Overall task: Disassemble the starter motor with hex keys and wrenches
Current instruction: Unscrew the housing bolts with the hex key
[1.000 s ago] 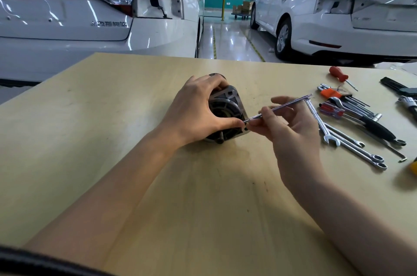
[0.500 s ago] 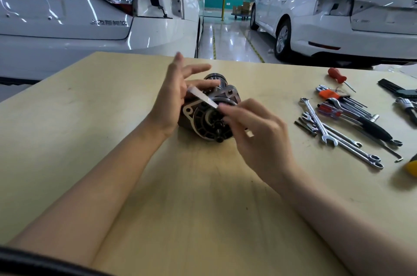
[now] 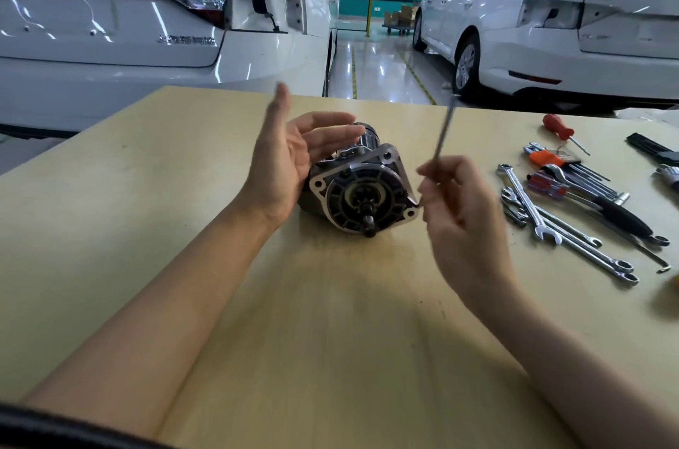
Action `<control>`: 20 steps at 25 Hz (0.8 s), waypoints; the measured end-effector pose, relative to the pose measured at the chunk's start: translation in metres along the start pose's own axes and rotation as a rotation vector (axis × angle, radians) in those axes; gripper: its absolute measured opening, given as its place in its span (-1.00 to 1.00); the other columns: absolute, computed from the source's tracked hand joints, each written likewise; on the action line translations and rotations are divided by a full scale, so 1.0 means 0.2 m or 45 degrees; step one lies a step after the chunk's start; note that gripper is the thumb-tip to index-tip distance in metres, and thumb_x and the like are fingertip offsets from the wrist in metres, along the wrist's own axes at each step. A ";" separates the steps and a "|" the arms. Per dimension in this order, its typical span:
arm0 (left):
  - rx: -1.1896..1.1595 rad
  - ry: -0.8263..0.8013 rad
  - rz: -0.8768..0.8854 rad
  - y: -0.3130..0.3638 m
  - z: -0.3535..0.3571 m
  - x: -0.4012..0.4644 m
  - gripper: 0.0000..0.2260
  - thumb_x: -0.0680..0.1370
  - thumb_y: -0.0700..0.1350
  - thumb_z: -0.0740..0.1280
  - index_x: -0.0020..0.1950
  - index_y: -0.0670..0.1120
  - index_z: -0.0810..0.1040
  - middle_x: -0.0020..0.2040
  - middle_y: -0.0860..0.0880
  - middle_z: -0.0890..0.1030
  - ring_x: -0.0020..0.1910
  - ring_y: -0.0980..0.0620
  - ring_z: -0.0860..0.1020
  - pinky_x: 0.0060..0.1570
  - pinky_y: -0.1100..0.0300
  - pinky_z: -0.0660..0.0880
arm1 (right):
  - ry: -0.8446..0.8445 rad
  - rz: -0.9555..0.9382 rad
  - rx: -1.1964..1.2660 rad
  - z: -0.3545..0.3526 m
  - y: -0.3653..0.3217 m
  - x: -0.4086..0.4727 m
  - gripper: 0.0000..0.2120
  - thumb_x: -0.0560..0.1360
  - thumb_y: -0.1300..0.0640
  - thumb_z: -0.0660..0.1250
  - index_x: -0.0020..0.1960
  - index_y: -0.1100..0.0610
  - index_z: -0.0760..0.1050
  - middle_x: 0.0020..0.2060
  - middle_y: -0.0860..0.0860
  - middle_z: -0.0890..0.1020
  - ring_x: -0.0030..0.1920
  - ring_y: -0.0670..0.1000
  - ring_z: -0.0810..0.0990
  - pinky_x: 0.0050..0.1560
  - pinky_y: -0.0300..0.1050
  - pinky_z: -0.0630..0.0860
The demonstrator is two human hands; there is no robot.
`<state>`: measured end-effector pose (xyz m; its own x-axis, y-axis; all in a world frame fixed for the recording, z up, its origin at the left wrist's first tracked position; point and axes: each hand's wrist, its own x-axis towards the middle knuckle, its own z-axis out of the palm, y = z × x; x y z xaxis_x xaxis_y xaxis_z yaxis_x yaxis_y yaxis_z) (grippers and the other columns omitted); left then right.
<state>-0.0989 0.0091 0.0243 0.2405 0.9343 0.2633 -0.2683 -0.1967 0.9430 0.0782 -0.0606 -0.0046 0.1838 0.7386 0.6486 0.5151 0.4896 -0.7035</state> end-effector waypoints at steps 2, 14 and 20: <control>0.303 0.001 0.106 -0.01 0.04 -0.02 -0.65 0.61 0.05 0.18 0.10 -0.19 0.60 0.05 -0.15 0.68 0.10 -0.04 0.63 0.23 0.04 0.50 | 0.045 0.397 0.332 -0.03 0.01 0.02 -0.78 0.56 0.36 0.18 -0.05 0.05 0.42 -0.38 -0.11 0.48 -0.44 -0.07 0.42 -0.36 -0.16 0.40; 1.076 0.001 0.361 -0.07 0.09 -0.07 -0.52 0.30 -0.14 0.60 0.19 -0.08 0.59 0.17 0.04 0.59 0.20 0.06 0.54 0.26 0.07 0.47 | 0.195 1.087 1.113 -0.02 0.01 0.05 -0.85 0.56 0.37 0.04 -0.06 0.21 0.35 -0.48 0.08 0.53 -0.53 0.03 0.53 -0.52 -0.22 0.47; 1.122 0.018 0.381 -0.08 0.10 -0.06 -0.54 0.32 -0.09 0.59 0.18 -0.08 0.58 0.06 0.04 0.61 0.11 0.01 0.56 0.19 0.01 0.49 | 0.175 1.120 1.090 -0.02 0.01 0.04 -0.85 0.58 0.37 0.05 -0.08 0.25 0.36 -0.48 0.13 0.52 -0.50 0.09 0.60 -0.48 -0.14 0.55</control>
<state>-0.0786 -0.0055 0.0110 0.2625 0.8105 0.5237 0.4893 -0.5795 0.6517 0.0837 -0.0560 -0.0002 0.3035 0.9406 -0.1522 -0.5325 0.0350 -0.8457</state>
